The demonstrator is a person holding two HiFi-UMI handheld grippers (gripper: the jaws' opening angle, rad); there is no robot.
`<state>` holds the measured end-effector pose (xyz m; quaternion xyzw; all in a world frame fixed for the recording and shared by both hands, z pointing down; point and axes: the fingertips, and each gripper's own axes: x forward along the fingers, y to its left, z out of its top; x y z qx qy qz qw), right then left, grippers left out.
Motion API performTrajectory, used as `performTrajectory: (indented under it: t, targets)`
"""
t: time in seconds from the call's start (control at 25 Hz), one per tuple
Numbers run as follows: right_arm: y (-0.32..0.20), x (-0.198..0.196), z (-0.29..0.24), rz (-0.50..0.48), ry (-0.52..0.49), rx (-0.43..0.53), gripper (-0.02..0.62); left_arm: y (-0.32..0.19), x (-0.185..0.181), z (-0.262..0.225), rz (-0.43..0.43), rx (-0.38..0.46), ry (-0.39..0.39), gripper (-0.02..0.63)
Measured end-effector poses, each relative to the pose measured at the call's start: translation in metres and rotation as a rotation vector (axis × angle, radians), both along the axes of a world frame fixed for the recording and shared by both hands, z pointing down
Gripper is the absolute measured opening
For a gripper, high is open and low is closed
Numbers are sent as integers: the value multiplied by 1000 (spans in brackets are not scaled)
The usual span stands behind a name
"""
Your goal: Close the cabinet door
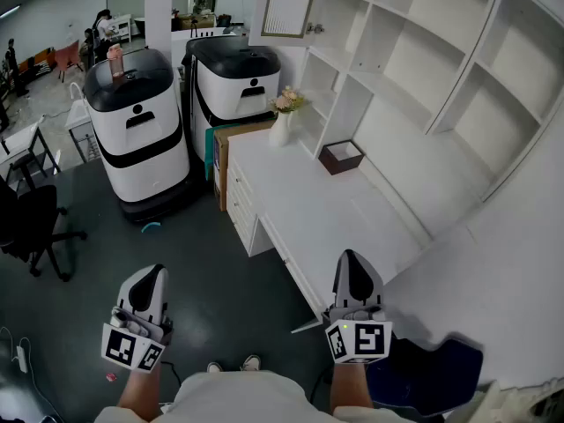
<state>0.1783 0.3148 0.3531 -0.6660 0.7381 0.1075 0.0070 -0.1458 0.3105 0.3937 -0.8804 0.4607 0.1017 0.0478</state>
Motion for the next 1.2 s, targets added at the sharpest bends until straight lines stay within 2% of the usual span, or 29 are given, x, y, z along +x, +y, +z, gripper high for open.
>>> performTrajectory:
  t: [0.4,0.72,1.2]
  targets:
    - [-21,-3,15,-64,9,-39,-2,-10,9,4,-30,0,1,5]
    - [-52,21,13,-71,-10,-25,6,-22,30,8,-52,3,0,5]
    - [-132,11,-8,-210,17,-9,279,-33,40,17,-100,-24,-42,5]
